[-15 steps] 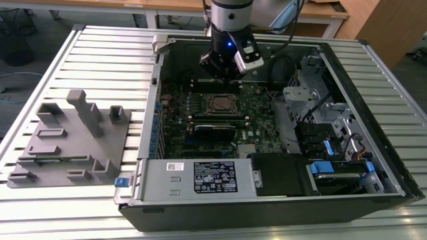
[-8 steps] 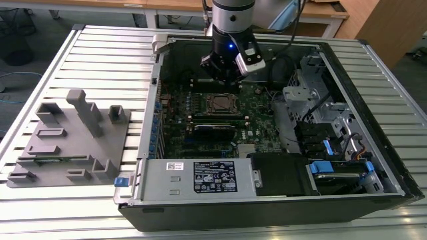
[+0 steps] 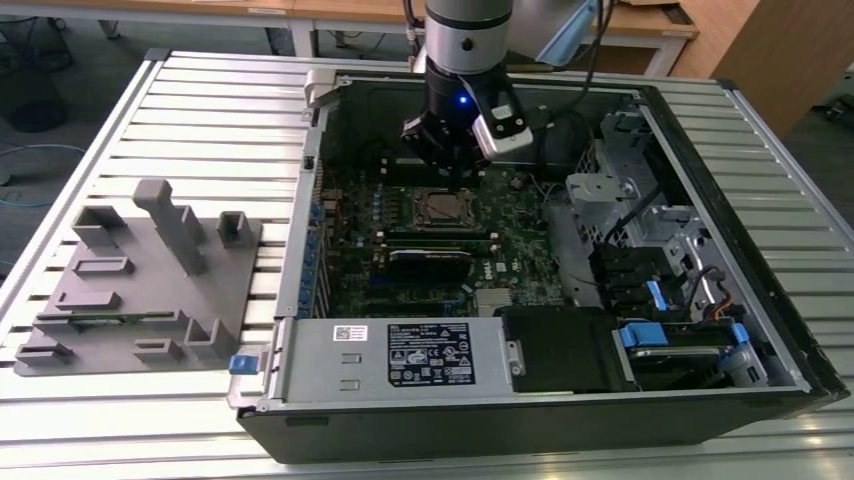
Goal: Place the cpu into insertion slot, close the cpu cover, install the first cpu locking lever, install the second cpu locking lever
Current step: 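Install the second cpu locking lever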
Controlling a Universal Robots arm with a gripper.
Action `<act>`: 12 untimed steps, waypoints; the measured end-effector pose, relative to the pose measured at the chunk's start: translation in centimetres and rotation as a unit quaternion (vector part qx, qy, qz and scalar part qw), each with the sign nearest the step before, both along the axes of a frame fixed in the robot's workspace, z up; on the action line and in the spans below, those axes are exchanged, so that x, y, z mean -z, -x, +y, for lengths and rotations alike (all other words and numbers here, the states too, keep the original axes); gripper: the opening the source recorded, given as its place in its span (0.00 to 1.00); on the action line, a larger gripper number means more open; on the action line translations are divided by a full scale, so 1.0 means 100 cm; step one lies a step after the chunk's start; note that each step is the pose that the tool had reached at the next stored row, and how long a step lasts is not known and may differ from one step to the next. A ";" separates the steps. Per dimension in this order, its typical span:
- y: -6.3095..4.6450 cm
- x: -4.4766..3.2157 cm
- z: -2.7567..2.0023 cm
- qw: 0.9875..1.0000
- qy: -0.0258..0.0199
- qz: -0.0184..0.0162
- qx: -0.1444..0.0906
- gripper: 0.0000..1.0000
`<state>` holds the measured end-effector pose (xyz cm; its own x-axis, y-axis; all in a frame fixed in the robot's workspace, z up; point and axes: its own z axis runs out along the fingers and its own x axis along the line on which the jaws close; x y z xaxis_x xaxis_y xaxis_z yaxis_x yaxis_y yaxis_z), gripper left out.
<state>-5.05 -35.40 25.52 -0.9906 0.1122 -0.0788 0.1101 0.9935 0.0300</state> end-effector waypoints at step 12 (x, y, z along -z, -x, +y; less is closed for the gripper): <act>0.000 0.0009 -0.0080 1.000 0.000 0.000 0.000 0.11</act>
<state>-5.05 -36.20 25.43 -0.9906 0.1121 -0.0788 0.1101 0.9935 0.0300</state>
